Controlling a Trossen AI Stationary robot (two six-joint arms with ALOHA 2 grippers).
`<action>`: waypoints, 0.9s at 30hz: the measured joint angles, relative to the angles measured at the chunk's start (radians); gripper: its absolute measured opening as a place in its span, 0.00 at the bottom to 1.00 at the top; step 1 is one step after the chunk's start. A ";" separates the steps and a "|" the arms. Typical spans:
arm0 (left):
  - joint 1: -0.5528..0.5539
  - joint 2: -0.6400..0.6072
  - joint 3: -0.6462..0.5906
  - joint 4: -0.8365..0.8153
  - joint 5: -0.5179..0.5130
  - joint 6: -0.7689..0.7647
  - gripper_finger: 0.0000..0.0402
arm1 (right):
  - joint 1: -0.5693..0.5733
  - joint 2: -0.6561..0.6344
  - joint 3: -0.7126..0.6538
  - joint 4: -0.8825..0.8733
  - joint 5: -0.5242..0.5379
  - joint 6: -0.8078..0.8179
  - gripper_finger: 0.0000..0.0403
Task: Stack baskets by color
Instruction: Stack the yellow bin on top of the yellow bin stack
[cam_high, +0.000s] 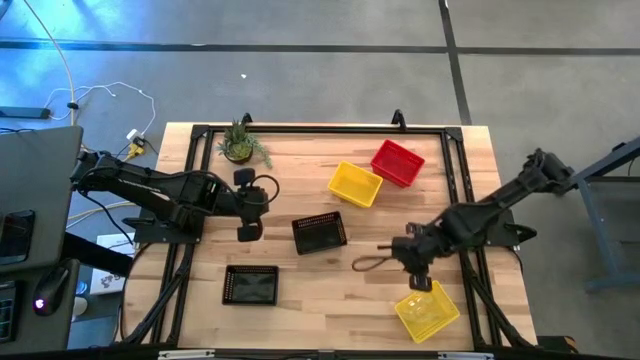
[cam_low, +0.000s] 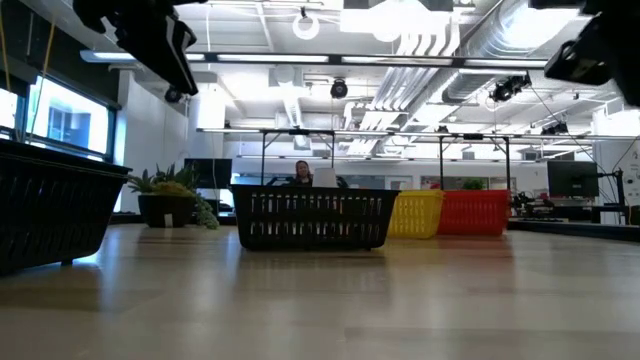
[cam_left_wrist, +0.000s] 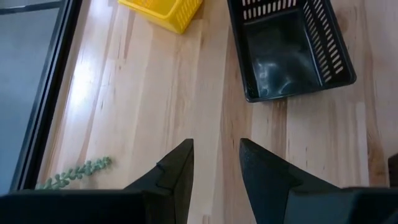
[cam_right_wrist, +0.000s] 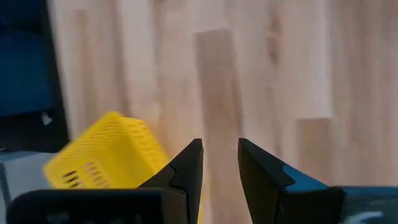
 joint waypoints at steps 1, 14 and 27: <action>0.000 0.000 0.000 0.004 0.000 0.000 0.29 | 0.021 0.000 0.000 0.020 0.005 0.005 0.22; 0.000 0.000 0.000 0.108 0.000 -0.008 0.29 | 0.244 0.001 0.000 0.084 0.140 0.082 0.22; 0.000 0.001 0.000 0.155 0.001 -0.070 0.29 | 0.326 0.011 -0.001 0.089 0.257 0.068 0.22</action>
